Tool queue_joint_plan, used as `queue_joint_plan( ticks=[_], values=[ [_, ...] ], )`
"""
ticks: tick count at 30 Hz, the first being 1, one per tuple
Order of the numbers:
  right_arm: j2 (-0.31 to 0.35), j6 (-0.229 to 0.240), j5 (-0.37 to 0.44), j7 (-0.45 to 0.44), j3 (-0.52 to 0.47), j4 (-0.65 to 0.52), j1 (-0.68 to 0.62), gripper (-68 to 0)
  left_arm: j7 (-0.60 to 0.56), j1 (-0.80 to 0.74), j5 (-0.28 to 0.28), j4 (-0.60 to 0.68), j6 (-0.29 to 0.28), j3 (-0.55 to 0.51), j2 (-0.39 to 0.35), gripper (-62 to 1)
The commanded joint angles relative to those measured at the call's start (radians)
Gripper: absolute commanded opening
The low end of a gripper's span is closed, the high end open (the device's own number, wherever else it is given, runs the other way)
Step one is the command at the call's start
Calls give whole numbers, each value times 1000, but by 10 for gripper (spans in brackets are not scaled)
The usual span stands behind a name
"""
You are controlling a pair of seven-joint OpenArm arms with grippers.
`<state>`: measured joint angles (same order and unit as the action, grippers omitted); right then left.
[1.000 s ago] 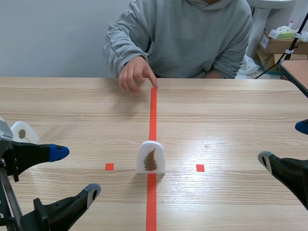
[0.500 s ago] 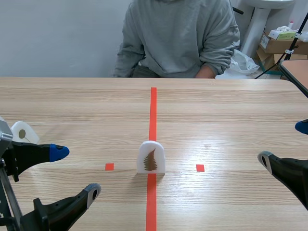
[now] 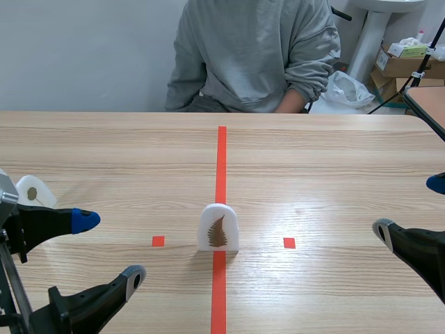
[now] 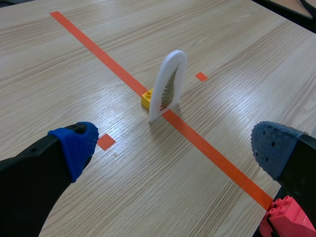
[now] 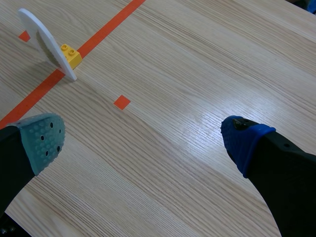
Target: Do the leaf sorting experiment
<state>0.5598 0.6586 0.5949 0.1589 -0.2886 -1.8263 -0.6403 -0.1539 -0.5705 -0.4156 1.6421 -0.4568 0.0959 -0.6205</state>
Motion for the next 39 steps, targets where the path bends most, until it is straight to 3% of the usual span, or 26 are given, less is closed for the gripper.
queue_joint_plan(
  ticks=[1, 21, 28, 34, 39],
  values=[
    [13, -3, 11, -14, -5, -5, 11, 4, -14, 3, -6, 15, -2, -8, 3, 14],
    [17, -3, 11, 1, -5, -5, 11, 4, -14, 3, -7, 15, -2, -8, 3, 14],
    [91, -3, 11, 23, 3, -3, 32, 4, -14, 3, -7, 15, -2, -8, 3, 14],
    [201, 16, 5, 39, 130, 64, 156, 4, -14, 3, -7, 15, -2, -8, 3, 14],
    [222, 24, -11, 38, 293, 163, 319, 4, -14, 3, -7, 15, -2, -8, 6, 14]
  ],
)
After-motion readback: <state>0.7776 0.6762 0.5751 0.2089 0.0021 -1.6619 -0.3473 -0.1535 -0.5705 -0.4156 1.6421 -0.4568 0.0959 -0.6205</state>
